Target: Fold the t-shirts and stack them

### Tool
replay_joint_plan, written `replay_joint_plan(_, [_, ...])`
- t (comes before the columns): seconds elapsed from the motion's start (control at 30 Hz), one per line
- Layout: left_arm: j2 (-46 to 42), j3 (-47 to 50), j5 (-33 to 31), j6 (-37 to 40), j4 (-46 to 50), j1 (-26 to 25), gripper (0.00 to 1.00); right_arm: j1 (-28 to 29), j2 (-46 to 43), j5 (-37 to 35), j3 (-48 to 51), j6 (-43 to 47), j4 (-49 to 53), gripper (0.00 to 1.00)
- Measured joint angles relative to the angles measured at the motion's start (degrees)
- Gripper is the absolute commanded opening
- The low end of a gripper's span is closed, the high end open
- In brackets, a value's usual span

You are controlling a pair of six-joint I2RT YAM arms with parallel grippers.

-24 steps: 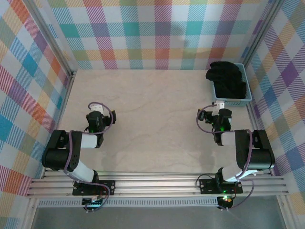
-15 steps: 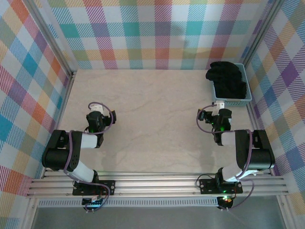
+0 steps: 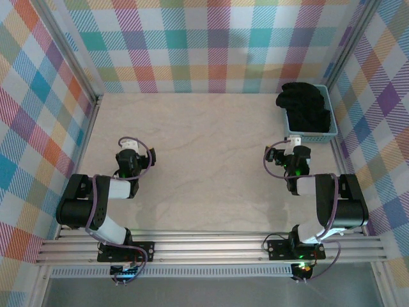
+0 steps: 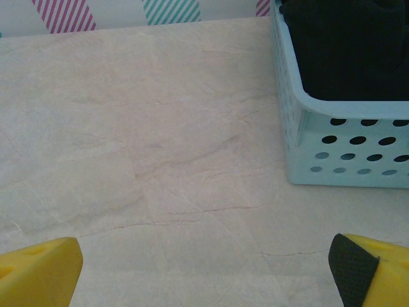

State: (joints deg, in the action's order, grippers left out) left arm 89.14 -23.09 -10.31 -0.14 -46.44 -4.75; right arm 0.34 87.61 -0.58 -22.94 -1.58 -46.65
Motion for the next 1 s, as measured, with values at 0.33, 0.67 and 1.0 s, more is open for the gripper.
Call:
replay_joint_plan(0.33, [0.00, 0.00, 0.00, 0.00, 0.00, 0.00, 1.00, 0.02, 0.00, 0.00, 0.00, 0.00, 0.00, 1.00])
replay_joint_plan(0.67, [-23.54, -0.59, -2.71, -0.85, 12.74, -0.68, 1.00, 2.75, -25.83, -6.08, 0.20, -1.22, 14.16, 1.00])
replay_joint_plan(1.0, [-32.76, -32.79, -5.14, -17.75, 47.74, -4.90, 1.00, 4.46, -37.81, -3.63, -28.44, -18.47, 41.81, 0.99])
